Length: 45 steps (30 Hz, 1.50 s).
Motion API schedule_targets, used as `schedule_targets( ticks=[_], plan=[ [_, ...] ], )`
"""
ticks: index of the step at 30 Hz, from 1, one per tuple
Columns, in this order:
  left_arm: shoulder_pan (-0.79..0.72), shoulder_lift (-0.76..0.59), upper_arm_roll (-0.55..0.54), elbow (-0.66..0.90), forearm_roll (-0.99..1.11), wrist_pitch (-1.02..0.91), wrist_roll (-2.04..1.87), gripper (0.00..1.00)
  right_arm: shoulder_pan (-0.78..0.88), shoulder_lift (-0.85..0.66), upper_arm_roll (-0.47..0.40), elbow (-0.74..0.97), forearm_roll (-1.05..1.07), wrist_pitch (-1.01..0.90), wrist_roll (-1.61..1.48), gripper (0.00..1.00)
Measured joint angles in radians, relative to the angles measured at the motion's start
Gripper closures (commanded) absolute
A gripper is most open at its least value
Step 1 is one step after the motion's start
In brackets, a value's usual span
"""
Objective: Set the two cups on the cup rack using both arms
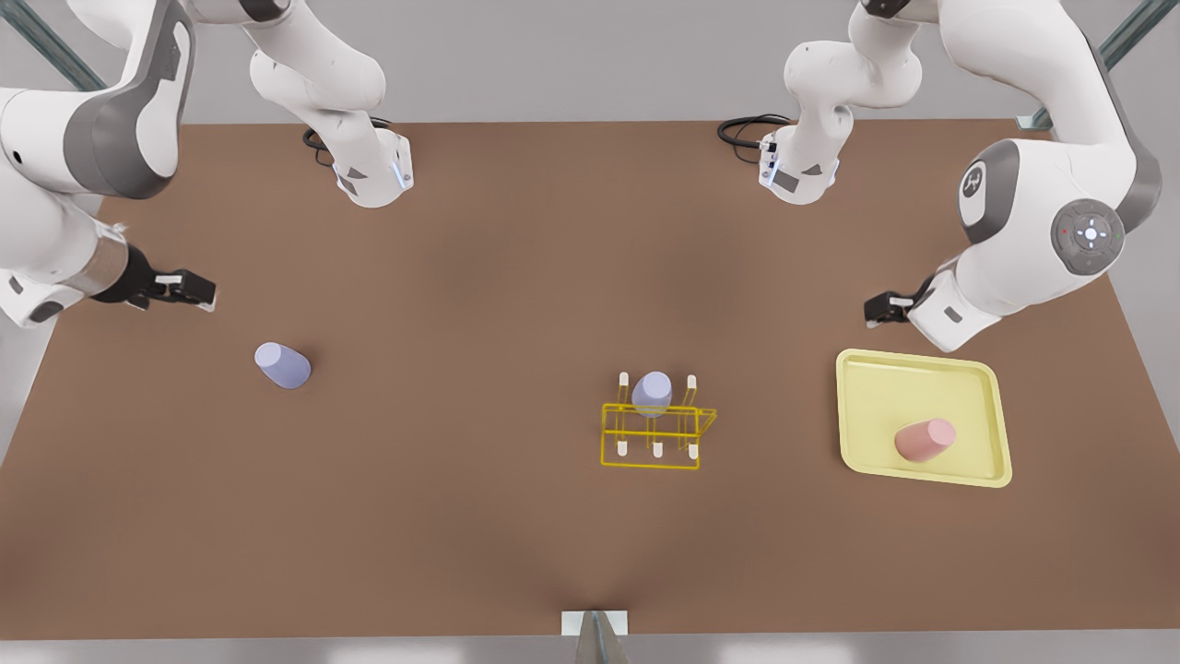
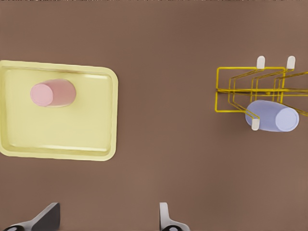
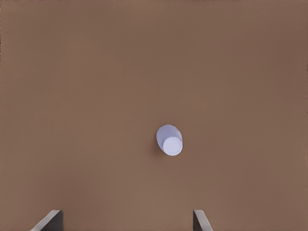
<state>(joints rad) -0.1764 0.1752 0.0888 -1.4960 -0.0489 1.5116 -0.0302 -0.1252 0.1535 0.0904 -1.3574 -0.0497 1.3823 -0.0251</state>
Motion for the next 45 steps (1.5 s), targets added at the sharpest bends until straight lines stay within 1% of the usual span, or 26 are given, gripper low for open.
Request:
schedule_targets(
  ticks=[2, 3, 5, 7, 9, 12, 15, 18, 22, 27, 32, 33, 34, 43, 44, 45],
  plan=[
    [0.0, 0.007, 0.002, 0.0, -0.001, 0.011, -0.001, 0.0, 0.0, 0.0, 0.001, -0.02, -0.002, 0.024, -0.008, 0.0],
    [0.009, 0.035, 0.002, 0.001, -0.001, 0.016, -0.002, 0.0, -0.001, -0.002, 0.001, -0.082, -0.004, 0.044, -0.014, 0.0],
    [0.086, 0.169, 0.003, 0.019, -0.001, 0.047, 0.013, 0.0, -0.003, -0.016, -0.004, -0.264, -0.008, 0.125, -0.026, 0.0],
    [0.184, 0.296, 0.003, 0.025, -0.001, 0.122, 0.041, 0.0, -0.026, -0.02, -0.009, -0.399, -0.012, 0.23, -0.036, 0.0],
    [0.24, 0.372, 0.003, 0.017, -0.001, 0.223, 0.072, 0.0, -0.048, -0.022, -0.01, -0.503, -0.014, 0.346, -0.045, 0.0],
    [0.271, 0.412, 0.004, -0.018, -0.001, 0.351, 0.116, 0.0, -0.07, -0.023, -0.011, -0.639, -0.015, 0.53, -0.057, 0.0],
    [0.29, 0.451, 0.005, -0.026, 0.0, 0.437, 0.153, 0.0, -0.082, -0.015, -0.013, -0.755, -0.011, 0.702, -0.067, 0.0],
    [0.296, 0.473, 0.005, -0.044, -0.001, 0.497, 0.185, 0.0, -0.095, 0.04, -0.012, -0.783, -0.006, 0.828, -0.074, 0.0],
    [0.302, 0.517, 0.005, -0.047, -0.001, 0.56, 0.219, 0.0, -0.121, 0.104, -0.012, -0.78, 0.002, 0.932, -0.083, 0.0],
    [0.303, 0.555, 0.006, -0.047, -0.002, 0.611, 0.253, 0.0, -0.15, 0.146, -0.012, -0.8, 0.007, 0.995, -0.092, 0.0],
    [0.304, 0.561, 0.006, -0.044, -0.002, 0.649, 0.278, 0.0, -0.156, 0.149, -0.012, -0.83, 0.009, 1.023, -0.102, 0.0],
    [0.304, 0.563, 0.006, -0.044, -0.002, 0.656, 0.282, 0.12, -0.157, 0.149, -0.012, -0.835, 0.009, 1.028, -0.104, 0.0],
    [0.303, 0.566, 0.006, -0.043, -0.002, 0.663, 0.286, 0.18, -0.159, 0.149, -0.012, -0.843, 0.008, 1.033, -0.106, 0.0],
    [0.304, 0.579, 0.006, -0.042, -0.002, 0.695, 0.308, 0.18, -0.169, 0.146, -0.013, -0.919, 0.009, 1.104, -0.118, 0.0],
    [0.304, 0.576, 0.006, -0.043, 0.0, 0.696, 0.308, 0.19, -0.172, 0.146, -0.013, -0.923, 0.009, 1.11, -0.12, 0.0],
    [0.306, 0.572, 0.005, -0.043, 0.001, 0.697, 0.308, 0.25, -0.174, 0.146, -0.014, -0.926, 0.009, 1.114, -0.121, 0.0]
  ],
)
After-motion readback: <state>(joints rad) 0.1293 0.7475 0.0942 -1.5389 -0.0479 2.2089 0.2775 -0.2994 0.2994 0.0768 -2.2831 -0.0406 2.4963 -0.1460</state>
